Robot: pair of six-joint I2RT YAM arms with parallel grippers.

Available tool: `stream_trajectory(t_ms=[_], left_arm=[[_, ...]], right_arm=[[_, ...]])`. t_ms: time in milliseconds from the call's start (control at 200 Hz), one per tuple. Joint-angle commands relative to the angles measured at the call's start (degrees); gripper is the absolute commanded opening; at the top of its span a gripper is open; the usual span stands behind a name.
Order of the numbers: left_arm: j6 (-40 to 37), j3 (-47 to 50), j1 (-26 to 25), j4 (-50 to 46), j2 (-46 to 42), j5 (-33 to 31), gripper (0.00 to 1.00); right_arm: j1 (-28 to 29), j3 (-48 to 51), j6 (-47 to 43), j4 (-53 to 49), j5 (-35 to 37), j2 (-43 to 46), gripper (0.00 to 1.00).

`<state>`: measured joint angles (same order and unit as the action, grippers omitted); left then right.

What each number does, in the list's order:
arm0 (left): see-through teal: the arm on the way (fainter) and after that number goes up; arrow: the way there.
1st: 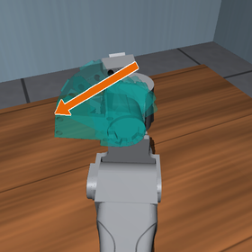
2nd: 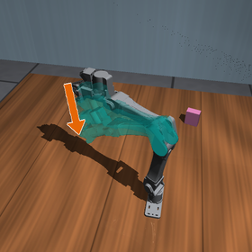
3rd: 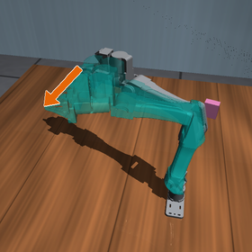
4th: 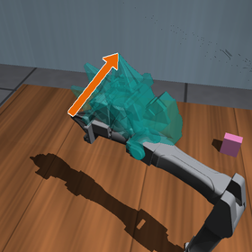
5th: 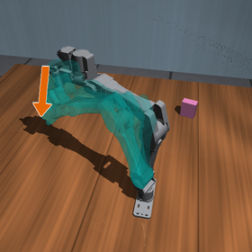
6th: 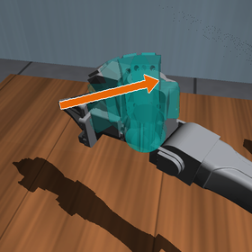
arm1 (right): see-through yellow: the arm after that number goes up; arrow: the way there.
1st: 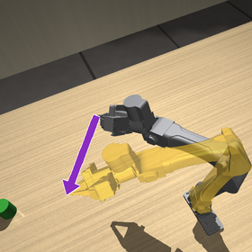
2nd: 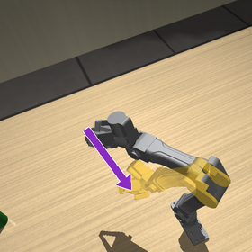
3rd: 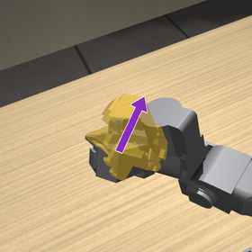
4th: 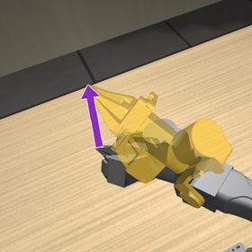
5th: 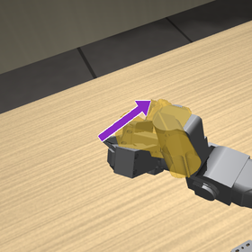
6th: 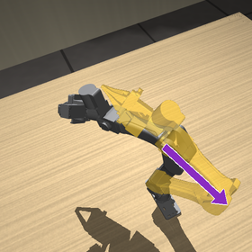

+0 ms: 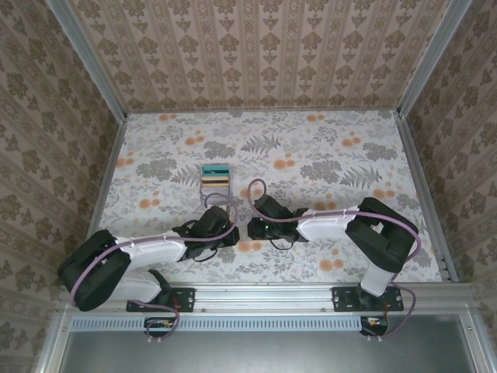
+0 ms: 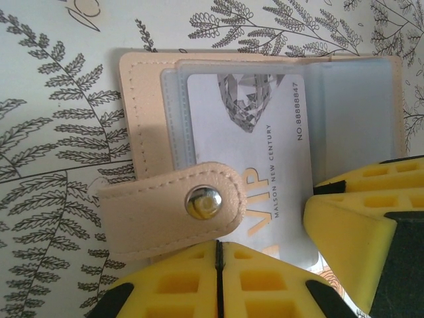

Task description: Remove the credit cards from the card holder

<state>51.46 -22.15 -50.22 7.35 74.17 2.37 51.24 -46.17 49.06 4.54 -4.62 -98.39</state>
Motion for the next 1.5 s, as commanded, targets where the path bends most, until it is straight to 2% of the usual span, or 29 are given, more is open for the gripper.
stream_trajectory(t_ms=[0,100,215,405,700,830,905,980,1255,1495], left_arm=[[0.94,-0.05,-0.51,-0.49,0.78,-0.33,0.08],[0.96,0.00,-0.64,-0.48,0.80,-0.27,0.08],[1.09,-0.10,-0.68,-0.98,0.89,-0.43,0.06],[1.93,-0.35,-0.68,-3.46,0.40,-1.86,0.00],[2.51,-0.04,-0.32,-5.48,-0.17,-2.69,0.00],[2.32,-0.17,-0.31,-5.05,0.05,-2.37,0.00],[2.24,-0.08,-0.26,-4.84,0.17,-2.10,0.00],[2.26,-0.03,-0.28,-4.85,0.19,-1.98,0.00],[2.08,-0.17,-0.31,-4.67,0.18,-1.67,0.00],[1.85,-0.41,-0.30,-4.52,0.36,-1.33,0.00]], right_arm=[[-0.20,-0.95,1.21,0.56,-1.75,-1.38,0.17],[-0.35,-0.42,1.45,0.97,-1.86,-0.95,0.12],[-0.36,0.70,1.74,2.49,-2.19,0.05,0.00],[-1.08,2.64,1.89,2.25,-0.87,2.87,0.00],[-2.64,5.48,1.98,2.50,-0.73,5.71,0.00],[-2.67,5.48,2.08,5.59,-2.82,4.92,0.00],[-2.61,5.32,2.34,7.54,-3.84,4.46,0.09],[-2.57,4.59,2.32,8.30,-4.68,3.68,0.12],[-2.69,2.93,2.09,6.65,-4.28,0.05,0.19],[-2.94,3.02,2.27,9.30,-6.69,-1.69,0.18]])
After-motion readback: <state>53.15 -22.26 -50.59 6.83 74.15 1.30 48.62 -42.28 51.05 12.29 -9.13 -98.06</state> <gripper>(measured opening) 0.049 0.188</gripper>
